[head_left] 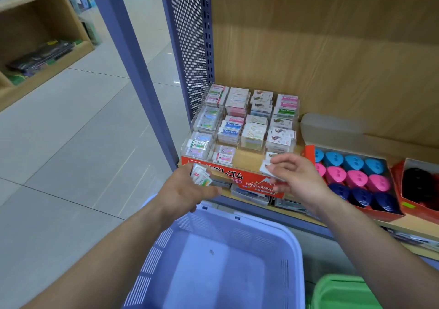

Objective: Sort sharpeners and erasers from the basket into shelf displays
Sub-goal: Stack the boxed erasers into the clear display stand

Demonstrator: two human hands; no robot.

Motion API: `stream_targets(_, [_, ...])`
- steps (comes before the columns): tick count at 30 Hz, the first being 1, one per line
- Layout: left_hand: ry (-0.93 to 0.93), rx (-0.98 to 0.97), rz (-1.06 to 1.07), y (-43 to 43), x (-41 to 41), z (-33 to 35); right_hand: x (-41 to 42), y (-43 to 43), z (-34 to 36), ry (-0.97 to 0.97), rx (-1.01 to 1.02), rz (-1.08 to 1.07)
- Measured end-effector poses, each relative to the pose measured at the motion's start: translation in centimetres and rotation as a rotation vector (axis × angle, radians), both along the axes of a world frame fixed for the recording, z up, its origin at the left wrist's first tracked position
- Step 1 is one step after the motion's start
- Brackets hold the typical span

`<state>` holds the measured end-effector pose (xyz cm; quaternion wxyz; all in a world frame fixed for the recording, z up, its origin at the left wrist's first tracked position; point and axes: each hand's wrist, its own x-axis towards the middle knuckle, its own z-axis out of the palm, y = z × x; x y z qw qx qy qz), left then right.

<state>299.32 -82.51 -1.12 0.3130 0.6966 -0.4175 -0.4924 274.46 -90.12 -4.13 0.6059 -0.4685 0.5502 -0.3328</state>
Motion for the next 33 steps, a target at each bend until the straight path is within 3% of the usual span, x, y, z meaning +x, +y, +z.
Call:
stream_targets(6, [0.143, 0.028, -0.029, -0.4, -1.0, -0.1, -3.2, -2.7, 0.6, 0.165, -0.204, -0.157])
stream_targets(15, [0.215, -0.014, -0.087, -1.2, -2.8, 0.0, -2.0, -5.1, -1.7, 0.781, -0.439, 0.295])
stream_targets(18, [0.208, -0.035, -0.065, -1.4, -3.2, 0.1, -2.4, -5.1, -1.8, 0.860, -0.460, 0.355])
stream_targets(26, [0.251, -0.012, -0.037, -2.0, -4.6, 0.4, -3.3, -4.5, -0.6, 0.916, -0.456, 0.537])
stream_targets(29, [0.320, -0.003, -0.063, -2.1, -5.0, 0.4, -3.3, -4.0, 0.4, 0.924, -0.528, 0.457])
stream_targets(31, [0.366, -0.010, -0.082, -2.2, -5.2, 0.3, -2.9, -3.1, 1.5, 0.737, -0.547, 0.350])
stream_targets(33, [0.394, -0.021, -0.094, -2.2, -5.5, 0.4, -1.9, -1.9, 2.8, 0.401, -0.422, 0.318])
